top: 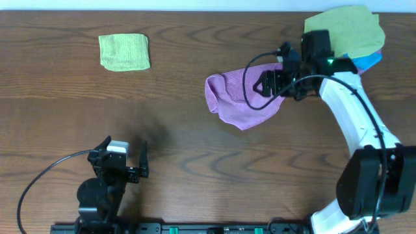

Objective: Fold the cloth

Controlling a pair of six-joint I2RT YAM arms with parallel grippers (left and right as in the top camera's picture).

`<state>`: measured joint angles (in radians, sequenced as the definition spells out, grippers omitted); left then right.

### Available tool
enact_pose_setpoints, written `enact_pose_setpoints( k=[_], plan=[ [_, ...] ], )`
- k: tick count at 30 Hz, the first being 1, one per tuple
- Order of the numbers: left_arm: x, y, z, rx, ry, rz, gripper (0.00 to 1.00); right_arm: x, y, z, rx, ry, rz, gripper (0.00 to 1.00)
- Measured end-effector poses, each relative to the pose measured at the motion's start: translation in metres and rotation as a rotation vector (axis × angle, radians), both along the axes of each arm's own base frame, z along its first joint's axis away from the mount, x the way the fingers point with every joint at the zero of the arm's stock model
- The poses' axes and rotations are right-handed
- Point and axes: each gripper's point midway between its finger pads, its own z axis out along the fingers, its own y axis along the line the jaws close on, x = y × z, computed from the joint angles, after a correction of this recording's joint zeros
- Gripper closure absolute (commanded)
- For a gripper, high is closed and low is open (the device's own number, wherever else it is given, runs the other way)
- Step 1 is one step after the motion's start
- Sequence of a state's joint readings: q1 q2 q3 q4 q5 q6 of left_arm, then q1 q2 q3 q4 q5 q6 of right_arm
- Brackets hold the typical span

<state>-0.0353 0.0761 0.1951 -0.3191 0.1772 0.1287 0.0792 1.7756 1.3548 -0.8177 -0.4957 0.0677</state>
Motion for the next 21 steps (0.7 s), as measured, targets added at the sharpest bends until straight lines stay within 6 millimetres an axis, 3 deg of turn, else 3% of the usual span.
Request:
enact_pose_setpoints(
  k=[4,8,15,21],
  plan=[
    [0.007,-0.009,0.035,-0.038,0.038,-0.041,0.04,-0.022,0.001,-0.027,0.051,0.076,0.002,0.20],
    [0.025,-0.023,0.056,-0.099,0.166,-0.098,0.05,-0.044,0.003,-0.048,0.073,0.149,0.001,0.19],
    [0.064,-0.052,0.049,-0.220,0.534,-0.211,0.05,-0.064,0.004,-0.063,0.088,0.221,-0.018,0.18],
    [0.099,-0.077,0.035,-0.340,0.641,-0.318,0.05,-0.071,0.003,-0.078,0.091,0.241,-0.058,0.18]
  ],
)
